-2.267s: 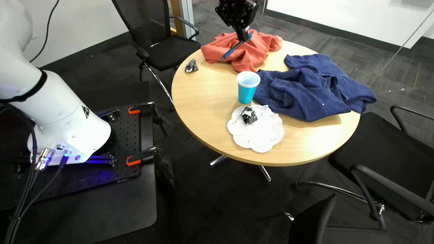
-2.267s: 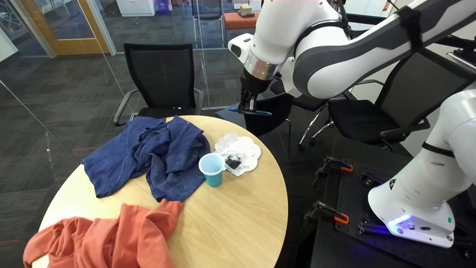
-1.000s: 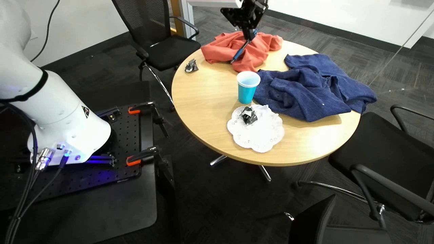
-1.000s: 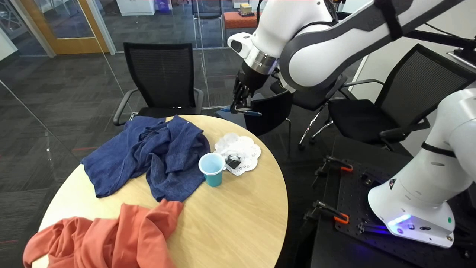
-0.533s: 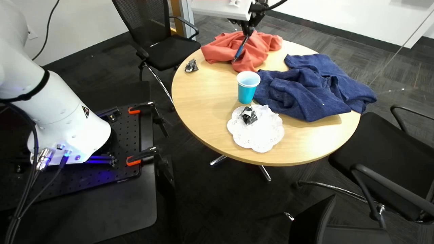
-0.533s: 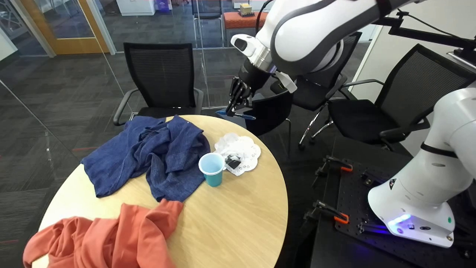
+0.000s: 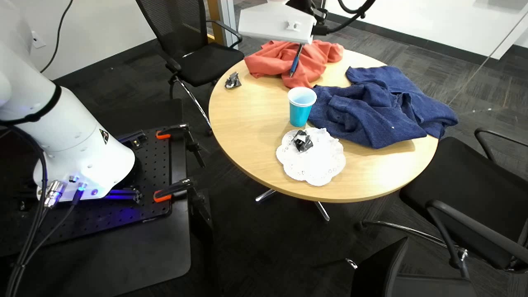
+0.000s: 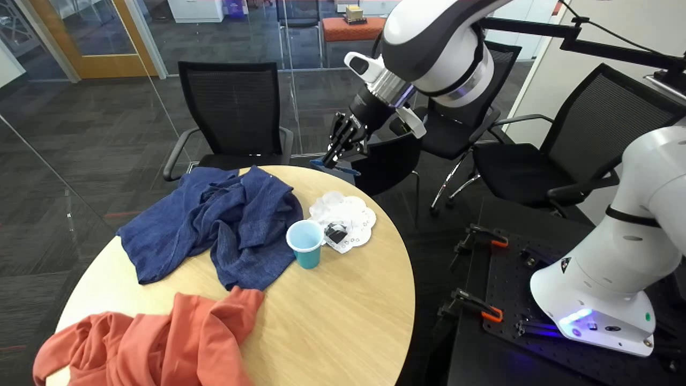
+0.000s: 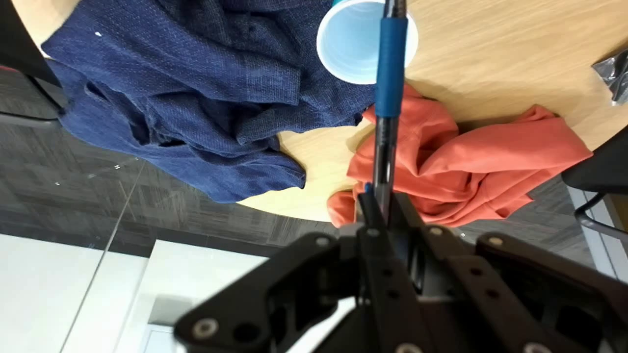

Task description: Take the pen from the table and place it in the blue cup

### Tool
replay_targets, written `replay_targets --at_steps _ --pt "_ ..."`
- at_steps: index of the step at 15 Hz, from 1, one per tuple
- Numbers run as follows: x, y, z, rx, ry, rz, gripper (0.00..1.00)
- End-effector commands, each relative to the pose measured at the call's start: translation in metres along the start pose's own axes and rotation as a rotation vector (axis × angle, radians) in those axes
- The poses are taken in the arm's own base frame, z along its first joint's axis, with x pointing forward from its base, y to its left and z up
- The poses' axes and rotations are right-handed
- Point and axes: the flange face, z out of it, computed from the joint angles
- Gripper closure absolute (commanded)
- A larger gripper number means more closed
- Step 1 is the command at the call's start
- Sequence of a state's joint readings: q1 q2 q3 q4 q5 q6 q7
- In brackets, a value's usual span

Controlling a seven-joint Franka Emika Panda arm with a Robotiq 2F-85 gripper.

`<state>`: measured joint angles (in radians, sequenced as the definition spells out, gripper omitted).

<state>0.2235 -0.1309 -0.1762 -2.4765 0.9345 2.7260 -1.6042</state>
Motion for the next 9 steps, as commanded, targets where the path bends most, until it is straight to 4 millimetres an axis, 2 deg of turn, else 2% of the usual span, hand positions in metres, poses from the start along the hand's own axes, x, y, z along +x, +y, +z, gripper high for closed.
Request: replay_targets --at_steps 1,9 --pt "-0.003 0.008 0.006 0.018 0.063 -0.039 0.97" --pt "-0.011 0.01 0.03 0.089 0.224 -0.092 0.97"
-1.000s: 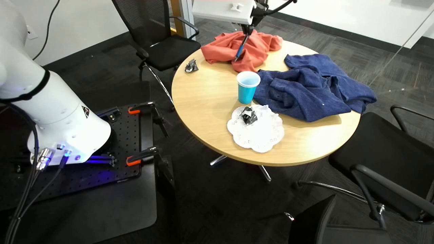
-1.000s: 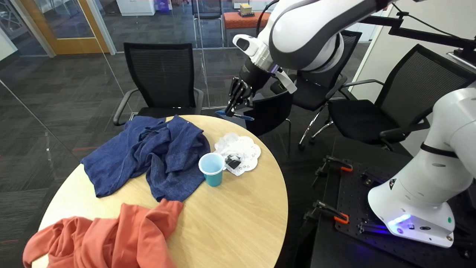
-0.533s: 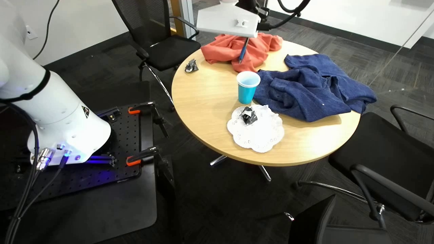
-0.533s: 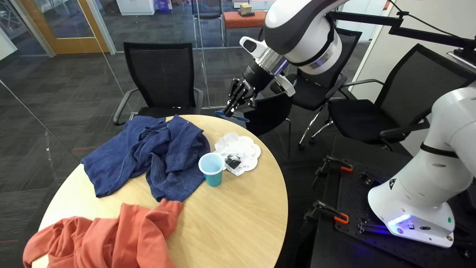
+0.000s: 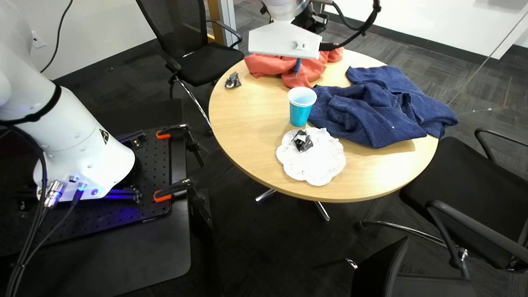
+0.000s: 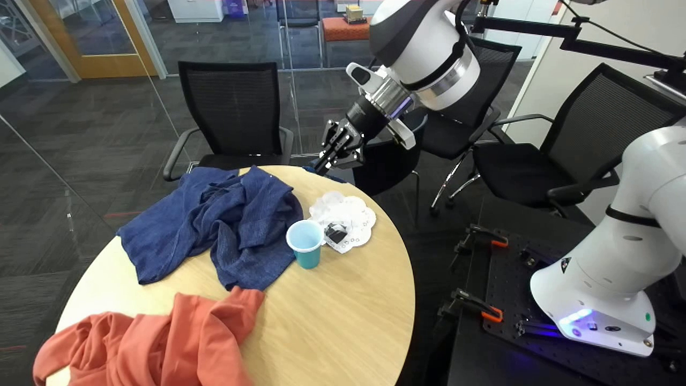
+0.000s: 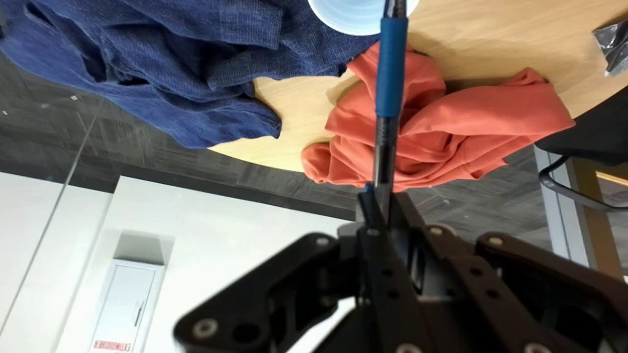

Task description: Take the pen from the table and place it in the blue cup

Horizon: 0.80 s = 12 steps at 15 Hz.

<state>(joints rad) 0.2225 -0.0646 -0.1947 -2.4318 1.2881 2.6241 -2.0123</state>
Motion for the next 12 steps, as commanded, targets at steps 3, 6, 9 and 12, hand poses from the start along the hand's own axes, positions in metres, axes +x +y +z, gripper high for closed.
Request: replay_targets --at_steps 3,6,9,12 --pt "-0.003 0.0 0.01 0.055 0.05 -0.008 0.89" --pt "-0.004 0.001 0.013 0.064 0.051 -0.007 0.89" --pt "-0.003 0.005 0.014 0.068 0.072 -0.017 0.97" --pt "-0.01 0.017 0.012 0.093 0.117 -0.024 0.97"
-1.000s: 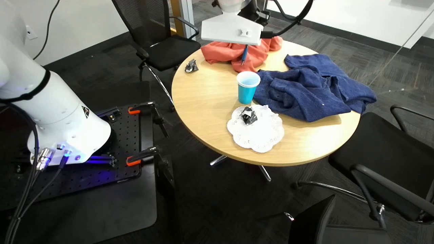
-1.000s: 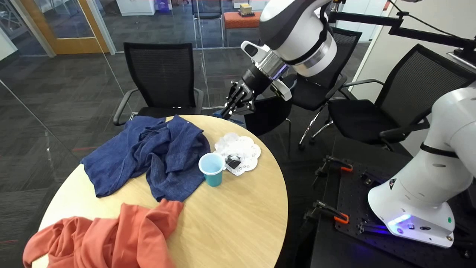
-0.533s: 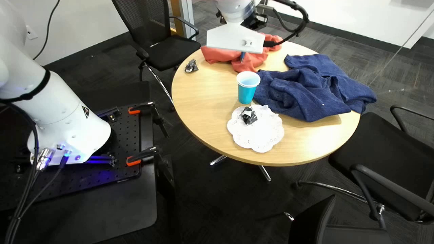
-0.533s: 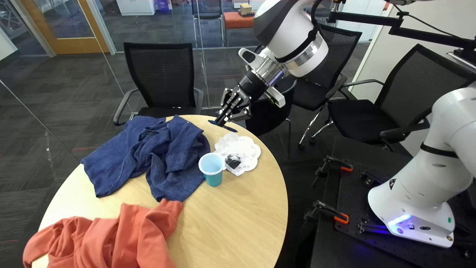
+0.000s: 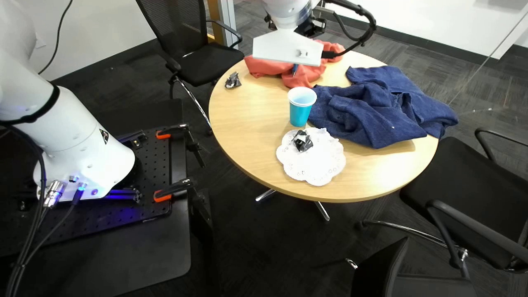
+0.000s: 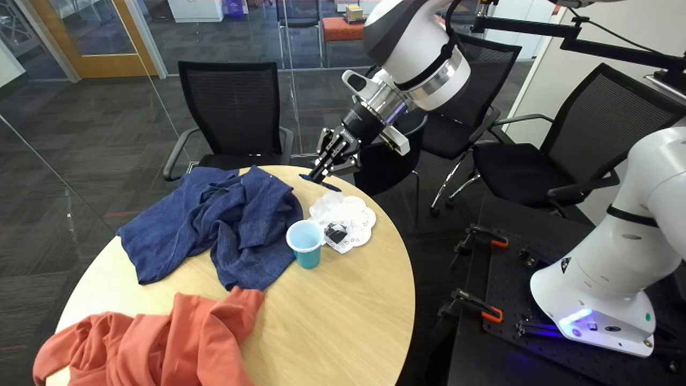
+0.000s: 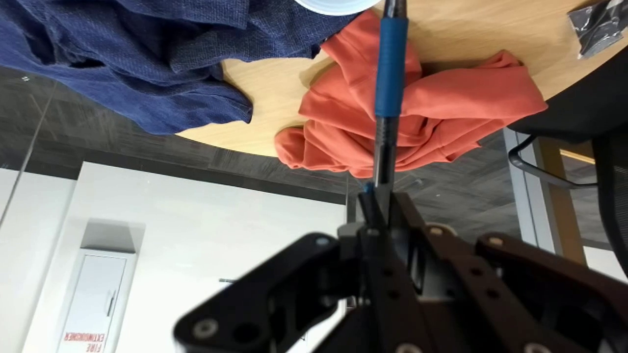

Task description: Take the pen from the table and place it in the blue cup

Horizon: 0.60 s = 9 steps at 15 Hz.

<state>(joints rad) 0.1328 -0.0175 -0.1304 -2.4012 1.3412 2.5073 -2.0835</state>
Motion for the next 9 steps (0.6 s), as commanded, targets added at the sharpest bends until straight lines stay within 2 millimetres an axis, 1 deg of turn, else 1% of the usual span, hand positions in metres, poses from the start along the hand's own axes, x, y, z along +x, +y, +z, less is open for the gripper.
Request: replay_targets --at_steps 1,5,9 --pt "-0.007 0.019 -0.005 0.023 0.068 -0.025 0.97" --pt "-0.019 0.034 -0.01 0.066 0.138 -0.044 0.97" --pt "-0.028 0.041 -0.003 0.112 0.22 -0.059 0.97"
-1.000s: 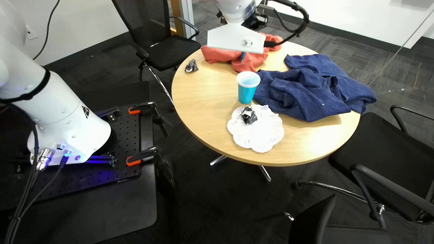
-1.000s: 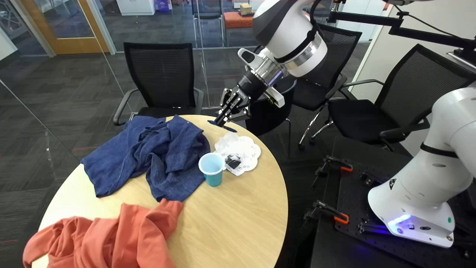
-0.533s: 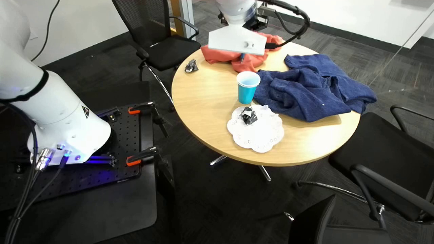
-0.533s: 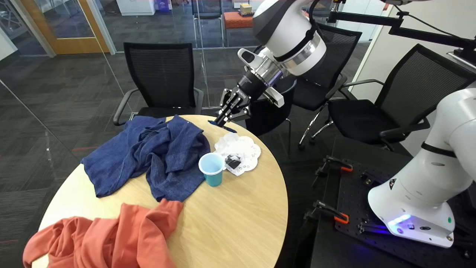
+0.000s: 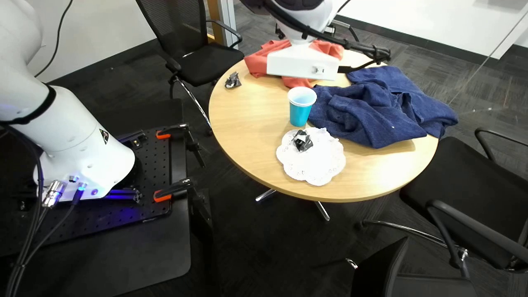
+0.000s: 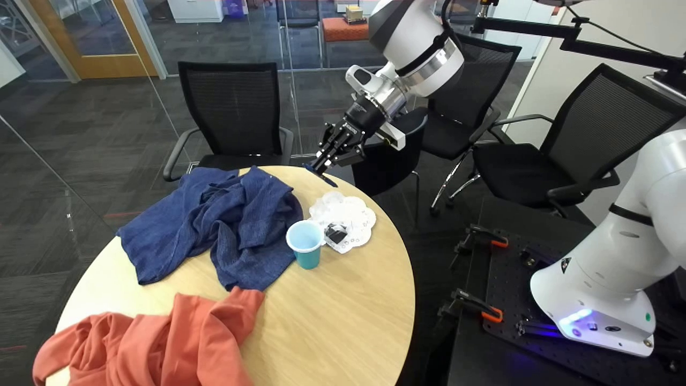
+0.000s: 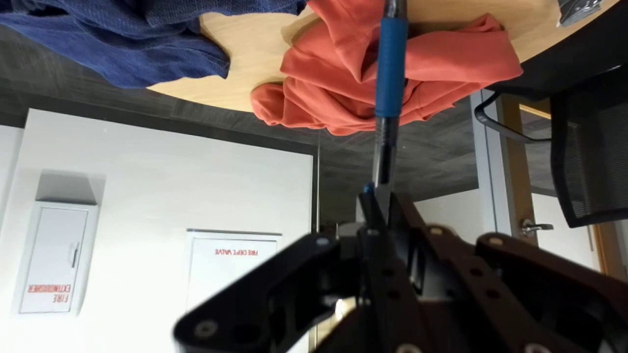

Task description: Take the pen from the table and place it in the blue cup

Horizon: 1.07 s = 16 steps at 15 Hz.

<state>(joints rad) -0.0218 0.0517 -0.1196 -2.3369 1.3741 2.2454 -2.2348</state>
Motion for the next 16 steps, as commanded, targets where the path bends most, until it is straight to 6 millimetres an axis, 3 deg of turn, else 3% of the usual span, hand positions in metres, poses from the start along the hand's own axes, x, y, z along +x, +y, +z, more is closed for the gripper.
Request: replay_targets --at_steps 1,16 --pt "-0.005 0.012 0.007 0.026 0.086 -0.029 0.97" --pt "-0.051 0.026 0.075 0.053 0.18 -0.02 0.97"
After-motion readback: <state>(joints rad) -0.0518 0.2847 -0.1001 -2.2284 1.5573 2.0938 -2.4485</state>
